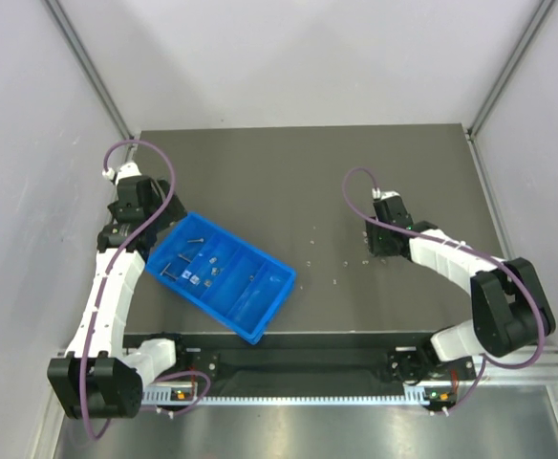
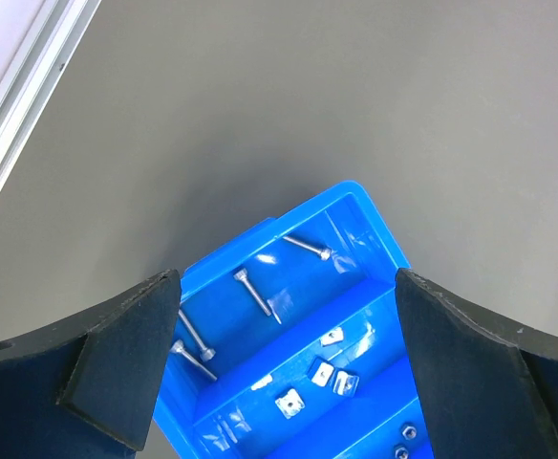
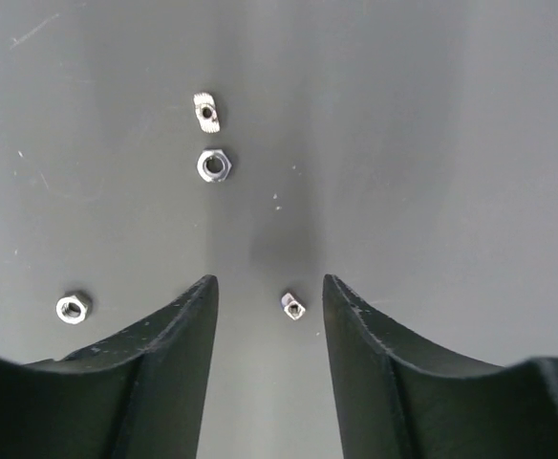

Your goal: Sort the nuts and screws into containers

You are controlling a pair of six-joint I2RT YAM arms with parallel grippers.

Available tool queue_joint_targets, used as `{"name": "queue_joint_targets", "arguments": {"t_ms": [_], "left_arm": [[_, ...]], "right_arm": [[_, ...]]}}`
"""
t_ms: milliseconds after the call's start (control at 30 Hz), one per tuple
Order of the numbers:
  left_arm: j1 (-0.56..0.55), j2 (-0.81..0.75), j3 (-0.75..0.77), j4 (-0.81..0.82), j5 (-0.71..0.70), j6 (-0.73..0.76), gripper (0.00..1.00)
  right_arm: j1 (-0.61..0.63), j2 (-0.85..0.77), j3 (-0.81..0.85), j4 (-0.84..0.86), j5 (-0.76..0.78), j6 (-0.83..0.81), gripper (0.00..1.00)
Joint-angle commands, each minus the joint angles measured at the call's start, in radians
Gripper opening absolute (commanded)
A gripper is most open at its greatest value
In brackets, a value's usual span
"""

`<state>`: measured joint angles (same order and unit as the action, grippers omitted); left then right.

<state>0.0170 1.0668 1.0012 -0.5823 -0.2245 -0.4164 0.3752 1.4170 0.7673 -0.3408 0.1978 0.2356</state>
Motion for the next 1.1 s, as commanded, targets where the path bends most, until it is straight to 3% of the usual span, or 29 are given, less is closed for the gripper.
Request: {"name": "queue_joint_targets", "arguments": {"t_ms": [0,700,1067], "left_arm": [[-0.002,-0.007,-0.006,0.044,0.011,0.01,0.98],[0.0,0.002,-0.004,0.045,0.025,0.011,0.98],[-0.002,-0.001,-0.006,0.044,0.02,0.011,0.98]], "right_arm": [[-0.013,0.008,0.036,-0.013,-0.001,0.019,0.47],[-0.048,0.071,-0.01,-0.069,-0.044,0.051,0.41],[-0.059,0.1,0.0,-0.081,-0.064,0.05,0.22]]}}
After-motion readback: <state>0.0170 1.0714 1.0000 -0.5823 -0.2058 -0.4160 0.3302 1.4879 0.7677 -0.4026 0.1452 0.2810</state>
